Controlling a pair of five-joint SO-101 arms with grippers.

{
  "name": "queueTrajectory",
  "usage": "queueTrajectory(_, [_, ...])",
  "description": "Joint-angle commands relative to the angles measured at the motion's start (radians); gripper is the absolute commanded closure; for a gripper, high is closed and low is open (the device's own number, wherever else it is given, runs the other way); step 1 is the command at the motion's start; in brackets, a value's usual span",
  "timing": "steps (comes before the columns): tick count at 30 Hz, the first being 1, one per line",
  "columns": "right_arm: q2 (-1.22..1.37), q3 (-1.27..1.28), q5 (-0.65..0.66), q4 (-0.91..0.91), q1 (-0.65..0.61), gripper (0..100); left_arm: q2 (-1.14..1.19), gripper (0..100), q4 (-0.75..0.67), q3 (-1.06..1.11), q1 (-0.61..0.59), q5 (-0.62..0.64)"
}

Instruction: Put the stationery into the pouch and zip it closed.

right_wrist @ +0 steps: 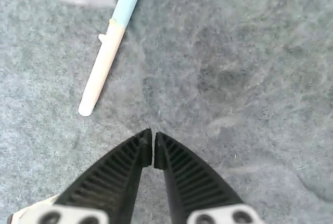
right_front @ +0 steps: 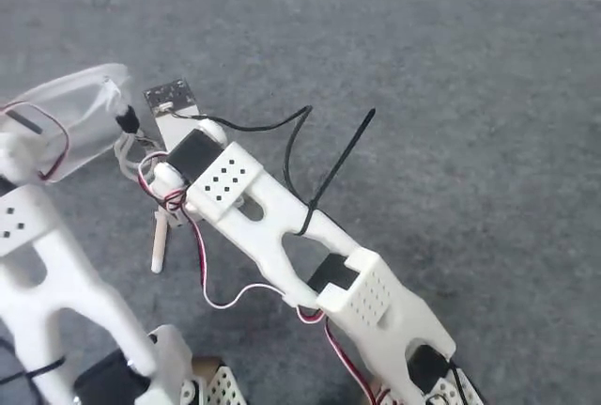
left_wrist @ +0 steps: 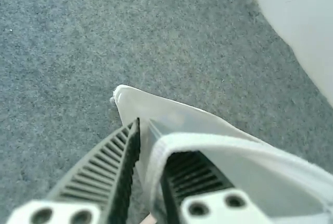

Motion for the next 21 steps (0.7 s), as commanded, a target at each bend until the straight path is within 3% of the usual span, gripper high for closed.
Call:
queueTrajectory(1, [-0.137, 0.032, 0.005, 0.045, -0.022, 99.3, -0.077, 99, -0.041, -0.025, 0.002, 0.011])
queueTrajectory(9, [-0.165, 0.117, 0.003, -0.013, -0.044, 99.3, -0.077, 99, -0.041, -0.025, 0.005, 0.011])
queueTrajectory(21, [0.027, 0.109, 0.005, -0.354, -0.044, 99.2, -0.074, 99, -0.052, -0.024, 0.044, 0.011])
